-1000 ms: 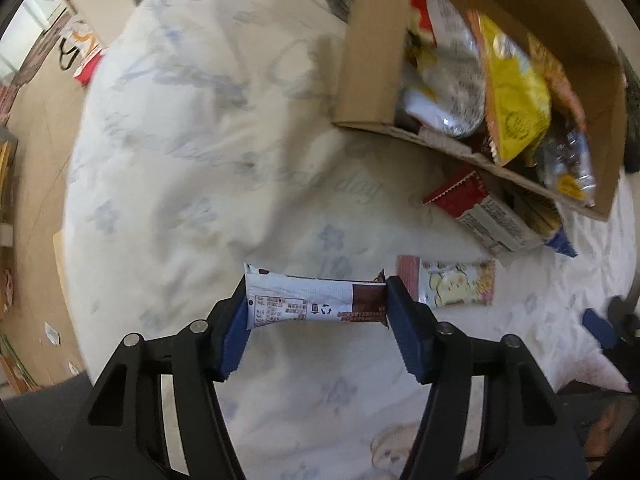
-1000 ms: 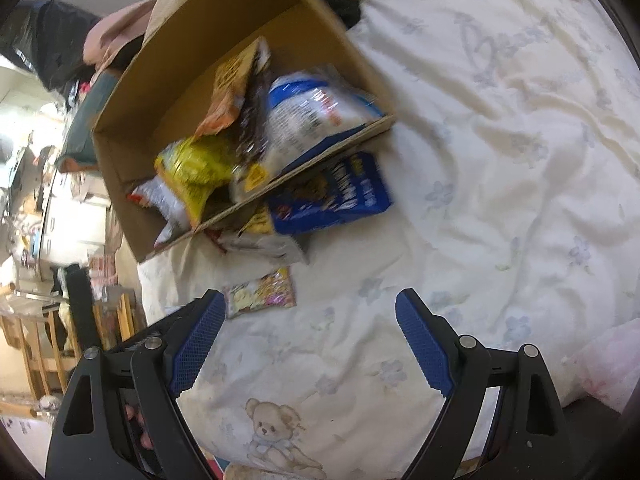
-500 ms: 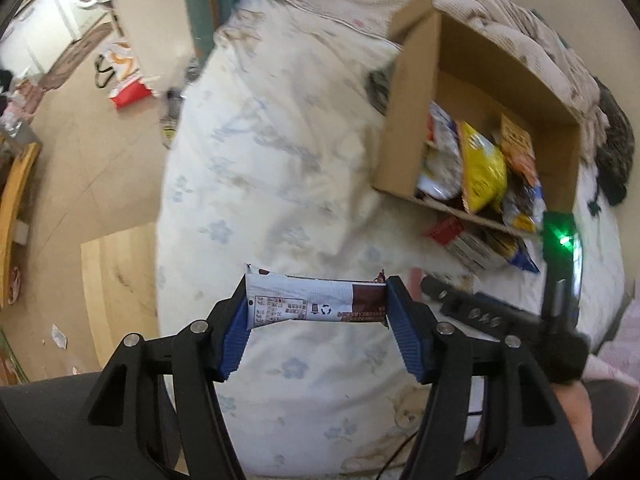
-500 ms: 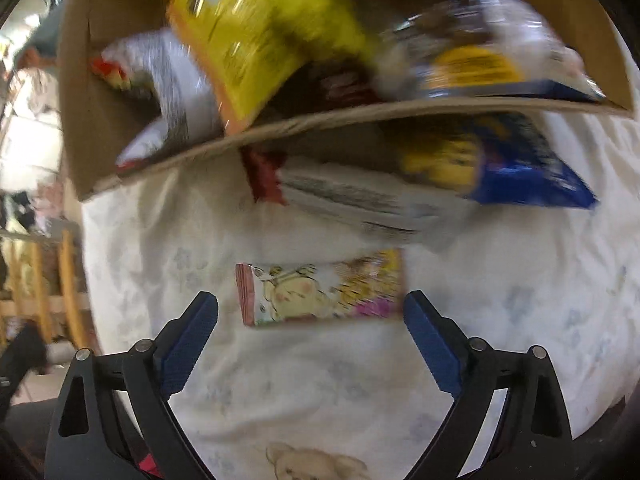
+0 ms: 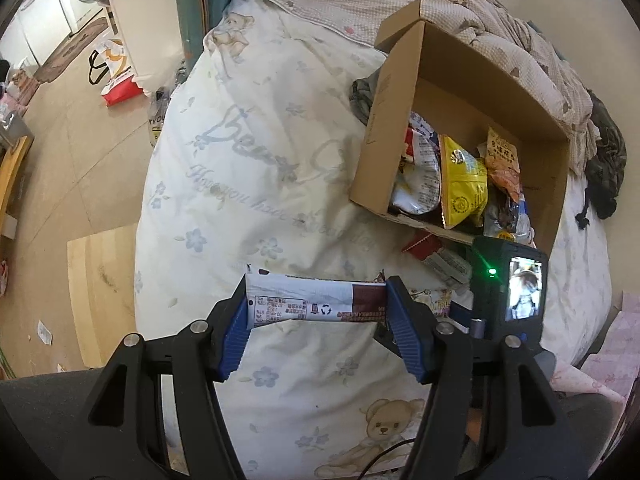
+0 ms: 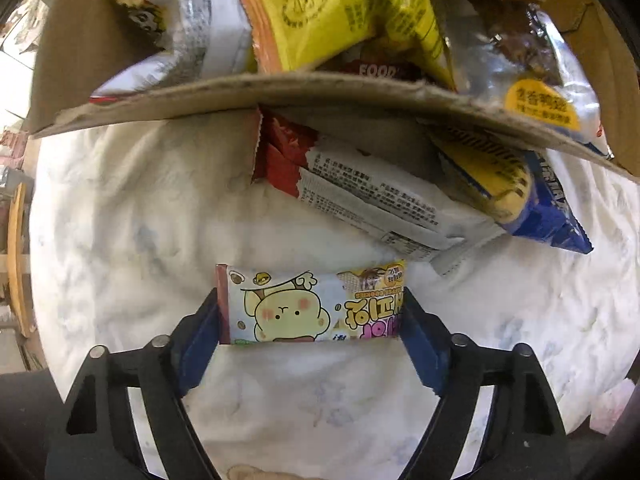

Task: Organize snacks
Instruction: 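Grasp the chocolate bar with the left gripper while the right gripper grasps the cartoon candy packet, then carry both packets over the cardboard box and lower them inside, then open both grippers to release the packets into the box, then withdraw both grippers from the box toward the remaining snacks, then grasp the red-and-white bar with the left gripper while the right gripper grasps the blue snack packet, then carry both packets over the cardboard box and lower them inside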

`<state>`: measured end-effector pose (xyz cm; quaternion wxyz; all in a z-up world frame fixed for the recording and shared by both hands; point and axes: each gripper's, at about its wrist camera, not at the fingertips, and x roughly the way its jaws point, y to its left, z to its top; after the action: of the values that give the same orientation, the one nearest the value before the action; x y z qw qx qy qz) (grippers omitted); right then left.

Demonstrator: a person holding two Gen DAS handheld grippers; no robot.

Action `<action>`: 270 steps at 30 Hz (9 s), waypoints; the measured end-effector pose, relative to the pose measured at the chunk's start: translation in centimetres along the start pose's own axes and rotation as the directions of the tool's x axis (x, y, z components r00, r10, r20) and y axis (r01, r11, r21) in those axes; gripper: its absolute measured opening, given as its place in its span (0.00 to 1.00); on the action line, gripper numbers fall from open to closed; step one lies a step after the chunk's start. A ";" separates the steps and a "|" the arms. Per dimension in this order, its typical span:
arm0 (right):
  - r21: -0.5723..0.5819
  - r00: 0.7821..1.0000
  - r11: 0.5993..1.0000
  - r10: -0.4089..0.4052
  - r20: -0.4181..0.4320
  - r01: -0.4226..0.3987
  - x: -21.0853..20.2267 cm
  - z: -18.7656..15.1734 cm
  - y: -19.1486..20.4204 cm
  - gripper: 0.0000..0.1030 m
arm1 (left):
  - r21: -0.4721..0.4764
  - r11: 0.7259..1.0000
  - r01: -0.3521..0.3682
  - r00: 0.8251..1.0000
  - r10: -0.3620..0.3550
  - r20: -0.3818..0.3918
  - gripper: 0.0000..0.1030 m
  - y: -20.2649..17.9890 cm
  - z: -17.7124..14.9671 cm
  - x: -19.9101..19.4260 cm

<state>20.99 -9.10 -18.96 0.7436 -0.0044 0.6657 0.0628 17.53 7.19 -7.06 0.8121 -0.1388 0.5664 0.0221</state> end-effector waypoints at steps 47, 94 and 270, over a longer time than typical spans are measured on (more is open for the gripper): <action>0.006 0.626 0.791 0.480 0.615 -0.612 -20.6 -3.1 -17.3 0.65 | 0.157 0.986 -0.051 0.962 0.007 0.272 0.58 -5.1 0.9 -3.5; 0.143 0.779 0.867 0.341 0.526 -0.477 -13.8 8.5 -18.0 0.91 | 0.235 0.972 -0.020 0.953 -0.053 0.299 0.88 -12.0 10.5 2.6; 0.320 0.793 0.738 0.469 0.390 -0.594 -10.0 -6.9 -15.4 0.11 | 0.109 0.990 0.086 0.996 -0.085 -0.012 0.27 -4.1 -2.0 0.0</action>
<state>14.63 -25.85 -11.01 0.7631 0.3594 0.5217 0.1274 16.48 2.77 -6.88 0.8166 -0.1183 0.5632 -0.0442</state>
